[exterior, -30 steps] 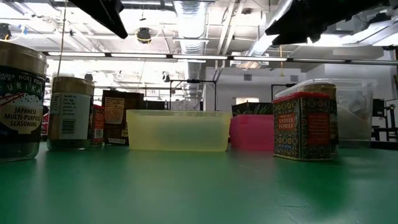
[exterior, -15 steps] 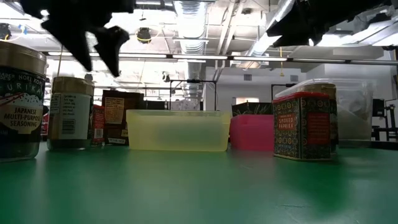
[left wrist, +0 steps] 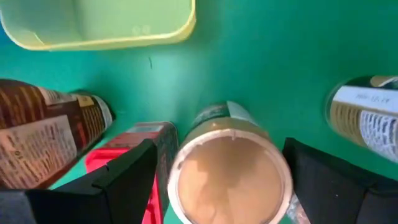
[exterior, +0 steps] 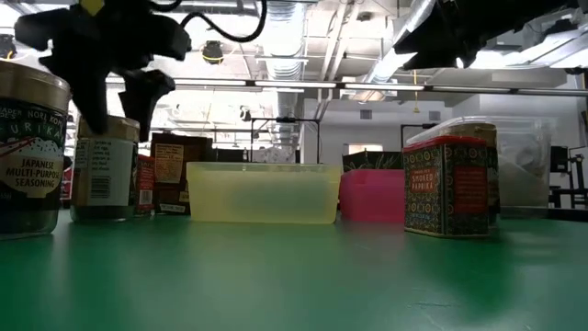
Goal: Sort spices by type
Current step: Put the top left brown seasoning bottle into the yellow bin
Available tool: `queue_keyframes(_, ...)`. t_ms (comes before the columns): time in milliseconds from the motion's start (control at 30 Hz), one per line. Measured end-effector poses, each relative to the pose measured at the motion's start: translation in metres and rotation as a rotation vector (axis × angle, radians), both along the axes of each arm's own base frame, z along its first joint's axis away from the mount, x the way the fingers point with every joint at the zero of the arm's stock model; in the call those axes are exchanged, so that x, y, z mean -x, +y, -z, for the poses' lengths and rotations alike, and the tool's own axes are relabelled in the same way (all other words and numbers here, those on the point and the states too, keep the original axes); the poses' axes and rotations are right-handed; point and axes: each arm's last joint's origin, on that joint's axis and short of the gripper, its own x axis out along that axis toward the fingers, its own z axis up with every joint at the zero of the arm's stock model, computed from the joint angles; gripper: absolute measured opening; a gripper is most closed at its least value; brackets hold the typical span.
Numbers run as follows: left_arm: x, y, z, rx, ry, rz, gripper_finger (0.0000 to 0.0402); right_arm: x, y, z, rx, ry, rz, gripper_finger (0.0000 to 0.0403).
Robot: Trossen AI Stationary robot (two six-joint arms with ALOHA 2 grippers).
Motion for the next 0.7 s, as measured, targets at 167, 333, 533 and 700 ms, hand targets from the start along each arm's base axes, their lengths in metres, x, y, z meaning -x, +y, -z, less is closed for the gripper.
queue_keyframes(167,0.004,0.001,0.009,-0.007,0.033,0.002,0.0332,0.000,0.000,0.000,-0.002,-0.001,0.000,0.0327)
queue_keyframes(333,0.004,0.001,0.010,-0.013,0.033,0.010,0.0301,0.000,0.000,0.000,-0.002,-0.001,0.000,0.0327)
queue_keyframes(533,0.003,0.001,0.010,-0.018,0.021,0.017,0.0267,0.000,0.000,0.000,-0.002,-0.001,0.000,0.0327)
queue_keyframes(700,-0.001,0.000,-0.004,-0.025,-0.002,0.037,0.0267,0.000,0.000,0.000,-0.009,-0.005,0.002,0.0327)
